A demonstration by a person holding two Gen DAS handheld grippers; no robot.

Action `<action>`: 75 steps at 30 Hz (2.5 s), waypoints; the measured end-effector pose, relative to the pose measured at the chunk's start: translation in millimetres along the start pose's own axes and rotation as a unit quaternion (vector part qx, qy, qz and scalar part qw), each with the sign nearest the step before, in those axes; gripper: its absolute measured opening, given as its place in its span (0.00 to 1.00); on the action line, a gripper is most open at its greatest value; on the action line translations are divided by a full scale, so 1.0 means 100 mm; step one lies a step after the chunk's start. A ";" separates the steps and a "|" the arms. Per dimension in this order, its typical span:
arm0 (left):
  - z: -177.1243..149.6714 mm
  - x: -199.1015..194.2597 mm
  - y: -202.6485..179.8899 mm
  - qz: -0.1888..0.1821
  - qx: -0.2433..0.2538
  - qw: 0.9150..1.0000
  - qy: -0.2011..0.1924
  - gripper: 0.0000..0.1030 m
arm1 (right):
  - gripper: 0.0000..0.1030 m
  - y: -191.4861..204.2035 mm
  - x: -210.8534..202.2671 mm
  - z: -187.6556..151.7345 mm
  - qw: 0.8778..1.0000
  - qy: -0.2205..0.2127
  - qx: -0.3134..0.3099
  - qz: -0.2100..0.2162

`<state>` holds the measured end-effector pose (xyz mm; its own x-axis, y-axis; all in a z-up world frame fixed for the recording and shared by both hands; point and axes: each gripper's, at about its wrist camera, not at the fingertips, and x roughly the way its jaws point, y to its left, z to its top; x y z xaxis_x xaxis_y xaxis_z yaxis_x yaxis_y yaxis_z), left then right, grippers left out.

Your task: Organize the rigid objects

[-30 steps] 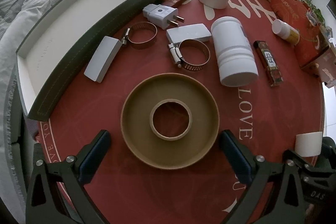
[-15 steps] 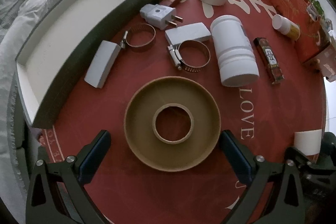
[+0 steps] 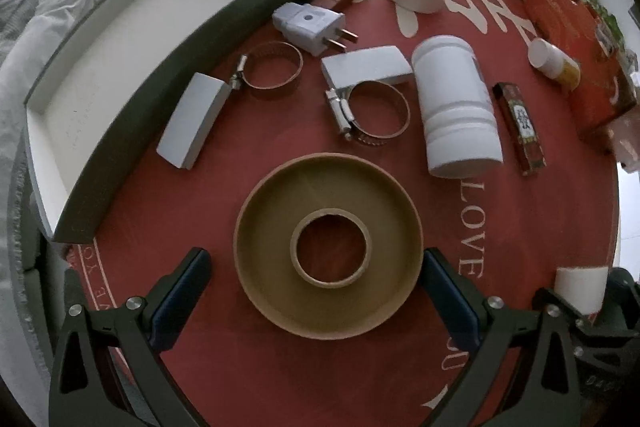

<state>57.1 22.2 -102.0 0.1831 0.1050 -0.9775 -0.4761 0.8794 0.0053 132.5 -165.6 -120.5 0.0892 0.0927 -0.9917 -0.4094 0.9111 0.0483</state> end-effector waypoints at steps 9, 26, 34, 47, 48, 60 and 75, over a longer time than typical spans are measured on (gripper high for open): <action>-0.05 -0.03 0.08 0.000 -0.001 1.000 -0.009 1.00 | 1.00 0.13 0.00 -0.05 1.000 -0.014 -0.012 -0.014; -0.08 0.02 0.05 0.003 -0.013 1.000 -0.008 1.00 | 1.00 0.08 -0.03 -0.17 0.999 -0.040 -0.013 -0.014; -0.07 0.00 -0.03 -0.002 0.007 1.000 -0.013 0.88 | 1.00 0.09 -0.03 -0.14 0.999 -0.033 -0.015 -0.015; -0.15 -0.45 0.15 -0.022 0.001 0.998 -0.057 0.86 | 0.50 0.12 -0.36 -0.21 0.998 -0.042 -0.006 0.046; -0.14 -0.57 0.17 -0.027 -0.003 0.997 -0.072 0.86 | 0.50 0.12 -0.43 -0.20 0.998 -0.047 -0.003 0.052; 0.27 -1.75 0.64 -0.039 -0.066 0.981 -0.181 0.86 | 0.50 0.66 -1.49 0.33 0.981 -0.143 -0.020 0.129; 0.95 -2.50 1.61 0.031 -0.150 0.949 -0.276 0.86 | 0.50 1.95 -2.43 1.35 0.948 -0.215 -0.111 0.206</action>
<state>16.4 181.3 162.8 0.5294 0.4519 -0.7179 -0.7094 0.7000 -0.0825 153.7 43.5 146.3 0.2228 0.6208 -0.7516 -0.6674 0.6592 0.3466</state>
